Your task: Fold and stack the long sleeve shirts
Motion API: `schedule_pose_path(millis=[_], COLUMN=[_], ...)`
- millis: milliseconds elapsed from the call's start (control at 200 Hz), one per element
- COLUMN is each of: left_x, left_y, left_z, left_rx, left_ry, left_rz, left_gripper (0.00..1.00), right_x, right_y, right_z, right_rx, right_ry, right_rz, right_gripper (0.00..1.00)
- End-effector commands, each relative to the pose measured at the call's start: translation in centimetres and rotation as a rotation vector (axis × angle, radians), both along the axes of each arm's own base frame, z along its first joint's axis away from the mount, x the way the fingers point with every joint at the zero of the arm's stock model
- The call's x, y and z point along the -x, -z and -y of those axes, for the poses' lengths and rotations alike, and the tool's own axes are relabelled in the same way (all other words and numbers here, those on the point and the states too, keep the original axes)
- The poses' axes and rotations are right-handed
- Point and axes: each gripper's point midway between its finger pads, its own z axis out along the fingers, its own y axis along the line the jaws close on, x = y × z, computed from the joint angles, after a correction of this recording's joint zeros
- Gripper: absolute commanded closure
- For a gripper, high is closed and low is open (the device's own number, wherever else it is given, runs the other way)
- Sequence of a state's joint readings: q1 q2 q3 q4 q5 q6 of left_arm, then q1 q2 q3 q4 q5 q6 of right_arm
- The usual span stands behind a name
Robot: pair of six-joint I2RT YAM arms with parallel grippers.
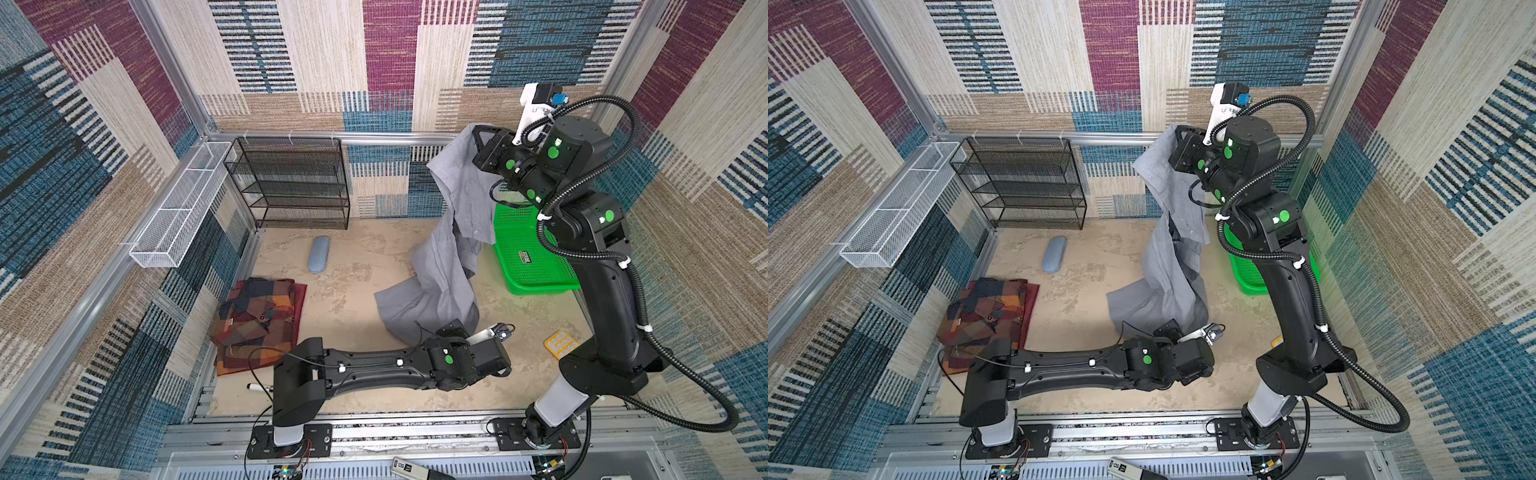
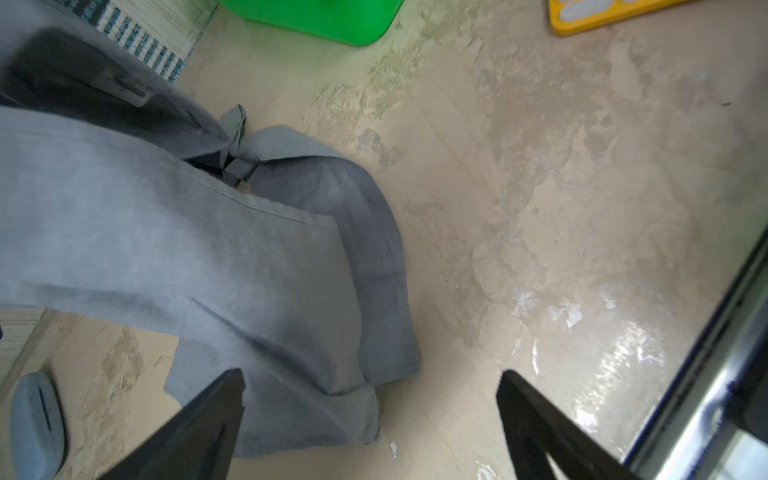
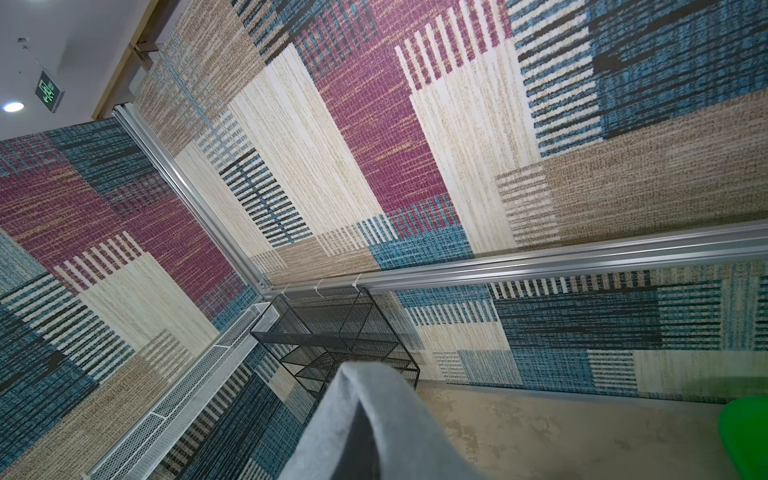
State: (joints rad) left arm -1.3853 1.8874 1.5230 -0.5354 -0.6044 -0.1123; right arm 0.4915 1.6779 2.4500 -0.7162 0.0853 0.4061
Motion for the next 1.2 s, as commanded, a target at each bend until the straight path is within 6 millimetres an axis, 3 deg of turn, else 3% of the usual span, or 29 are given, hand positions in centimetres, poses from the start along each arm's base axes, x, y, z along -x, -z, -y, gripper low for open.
schedule_pose_path(millis=[0,90,295,386,481,676,841,931,1032,1197], left_x=[-1.8,-2.6,-4.6,-5.1,-4.8,-3.3,-1.7,-0.9,-0.6,-0.9], left_y=[0.8,1.8,3.3,3.4,2.4,-0.6,-4.1,-7.1,-10.3,-14.7], left_z=[-1.3,-1.5,-2.7,-3.1,-3.6,-6.3,-10.5,-12.9,-16.8,-23.2], left_rx=[-0.059,-0.065,-0.050,-0.034,-0.017,0.072,0.226,0.332,0.434,0.611], left_ry=[-0.114,-0.156,-0.242,-0.257,-0.254,-0.222,-0.206,-0.171,-0.184,-0.233], left_rz=[0.047,0.037,-0.023,-0.063,-0.069,-0.118,-0.184,-0.239,-0.242,-0.155], left_gripper=[0.08,0.14,0.47,0.67,1.00,1.00,1.00,1.00,1.00,1.00], right_x=[0.3,0.7,1.4,1.6,1.6,1.3,1.5,1.3,0.3,-1.9], right_y=[-0.9,-1.3,-2.1,-2.3,-2.3,-2.4,-3.3,-3.2,-1.7,2.6], right_z=[-0.1,0.1,0.5,0.7,1.1,2.5,4.7,5.2,6.0,6.7], right_rx=[-0.020,-0.023,-0.031,-0.032,-0.023,-0.011,-0.025,-0.021,-0.006,-0.001], right_ry=[-0.016,-0.016,-0.013,-0.009,0.015,0.084,0.152,0.166,0.189,0.189], right_rz=[0.026,0.036,0.059,0.064,0.067,0.081,0.112,0.111,0.072,0.009], right_gripper=[1.00,1.00,1.00,1.00,1.00,1.00,1.00,1.00,1.00,1.00])
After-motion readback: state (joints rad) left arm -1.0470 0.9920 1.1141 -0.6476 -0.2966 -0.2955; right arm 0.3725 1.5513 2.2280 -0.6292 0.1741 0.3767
